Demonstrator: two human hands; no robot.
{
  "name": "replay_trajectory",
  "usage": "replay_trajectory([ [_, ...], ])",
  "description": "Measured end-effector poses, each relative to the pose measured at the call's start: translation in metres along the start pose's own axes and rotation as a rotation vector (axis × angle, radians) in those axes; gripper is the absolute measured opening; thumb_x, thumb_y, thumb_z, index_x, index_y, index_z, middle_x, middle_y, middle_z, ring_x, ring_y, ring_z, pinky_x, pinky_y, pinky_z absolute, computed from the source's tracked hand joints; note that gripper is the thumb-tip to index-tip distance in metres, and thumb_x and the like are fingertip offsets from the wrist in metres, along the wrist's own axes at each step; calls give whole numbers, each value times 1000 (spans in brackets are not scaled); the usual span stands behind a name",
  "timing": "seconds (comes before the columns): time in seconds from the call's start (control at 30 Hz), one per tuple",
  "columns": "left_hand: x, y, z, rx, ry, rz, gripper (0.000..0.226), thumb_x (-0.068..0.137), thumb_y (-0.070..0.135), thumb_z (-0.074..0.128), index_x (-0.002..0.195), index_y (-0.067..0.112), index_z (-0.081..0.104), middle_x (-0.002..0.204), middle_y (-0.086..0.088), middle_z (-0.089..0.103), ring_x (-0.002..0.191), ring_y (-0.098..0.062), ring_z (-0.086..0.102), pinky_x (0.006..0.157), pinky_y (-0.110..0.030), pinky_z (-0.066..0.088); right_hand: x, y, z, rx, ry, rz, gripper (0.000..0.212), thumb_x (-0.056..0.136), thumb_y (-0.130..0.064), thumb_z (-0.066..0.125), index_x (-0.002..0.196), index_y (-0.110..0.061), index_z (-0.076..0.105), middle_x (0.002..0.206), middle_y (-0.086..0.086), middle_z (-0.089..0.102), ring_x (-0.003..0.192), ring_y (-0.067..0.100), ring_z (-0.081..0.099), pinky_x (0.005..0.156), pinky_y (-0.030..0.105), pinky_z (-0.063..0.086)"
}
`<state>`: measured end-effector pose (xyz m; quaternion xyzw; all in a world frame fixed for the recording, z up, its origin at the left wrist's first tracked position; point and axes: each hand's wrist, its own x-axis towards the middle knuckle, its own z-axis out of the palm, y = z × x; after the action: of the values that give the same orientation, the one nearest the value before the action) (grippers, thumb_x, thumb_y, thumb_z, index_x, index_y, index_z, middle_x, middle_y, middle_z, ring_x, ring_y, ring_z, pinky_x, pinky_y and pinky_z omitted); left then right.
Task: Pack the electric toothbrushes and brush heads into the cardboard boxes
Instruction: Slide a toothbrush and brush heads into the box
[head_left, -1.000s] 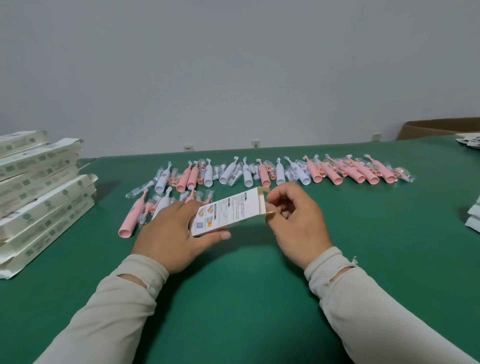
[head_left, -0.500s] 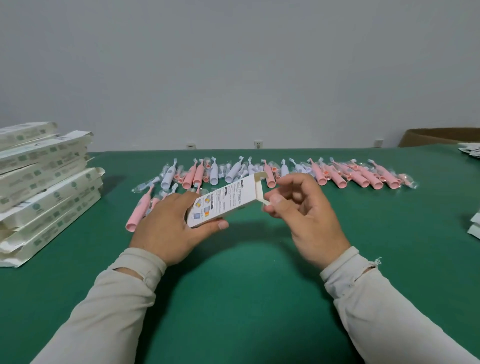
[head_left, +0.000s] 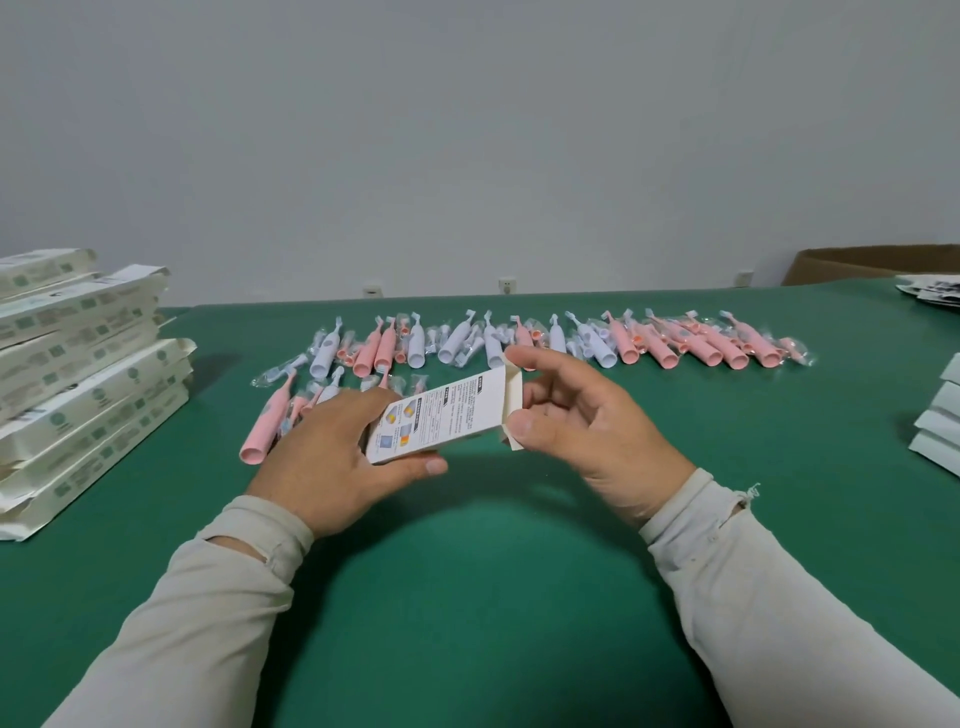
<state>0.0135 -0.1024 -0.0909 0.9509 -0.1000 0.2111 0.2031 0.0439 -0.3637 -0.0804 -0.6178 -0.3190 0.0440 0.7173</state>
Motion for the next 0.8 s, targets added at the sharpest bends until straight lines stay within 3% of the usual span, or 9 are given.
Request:
replay_trajectory([
  [0.13,3,-5,-14,7,36,7,77,56,102,41,95,37,57,81,16,56,71,-1,50,56,-25,35,2,2,2,18,19,2,60,74,-26,83,129,-31,60,94,2,66,87,18,65,83,31,56],
  [0.23,1,-25,-23,4,232,-102,58,60,87,58,90,37,58,81,17,56,73,-2,51,57,-30,39,4,15,6,42,177,35,44,85,-26,74,126,-25,60,83,-1,66,71,15,64,71,30,57],
  [0.3,-3,-40,-24,-58,405,-243,49,64,74,68,93,36,59,85,12,57,78,-12,54,63,-36,45,6,28,11,-133,263,97,35,91,-20,72,124,-20,61,79,-6,63,61,13,55,62,25,52],
  [0.4,-3,-52,-23,-44,560,-404,46,69,60,77,103,33,62,98,0,59,97,-28,52,77,-37,43,26,43,27,-451,281,124,31,92,-15,68,120,-25,60,98,-8,60,57,2,46,63,14,46],
  [0.43,-2,-52,-21,-26,578,-422,48,70,58,77,106,30,62,101,-2,58,101,-29,50,78,-36,39,38,44,34,-561,261,99,33,93,-15,64,122,-30,58,108,-10,58,63,-2,50,71,13,46],
  [0.5,-1,-48,-18,-21,598,-451,49,70,55,78,109,29,62,100,1,54,102,-29,48,78,-35,36,66,44,48,-847,113,95,48,93,-15,55,137,-34,49,131,-10,52,99,-4,57,94,26,47],
  [0.57,-3,-48,-16,-24,620,-470,47,71,54,77,108,30,62,96,4,47,101,-29,48,77,-35,36,92,46,64,-1049,-74,139,56,95,-21,52,148,-32,38,152,-5,39,133,16,46,112,38,38],
  [0.7,-3,-53,-17,-34,646,-497,51,69,56,73,108,26,61,99,0,50,103,-31,48,77,-35,35,121,58,96,-1233,-288,141,66,89,-65,46,146,-33,40,154,0,38,139,28,37,111,45,36],
  [0.8,-3,-53,-16,-30,637,-503,52,69,59,72,109,29,59,100,3,49,101,-27,46,76,-35,34,127,67,107,-1374,-384,191,74,81,-77,32,136,-32,51,152,1,40,139,30,33,108,52,37],
])
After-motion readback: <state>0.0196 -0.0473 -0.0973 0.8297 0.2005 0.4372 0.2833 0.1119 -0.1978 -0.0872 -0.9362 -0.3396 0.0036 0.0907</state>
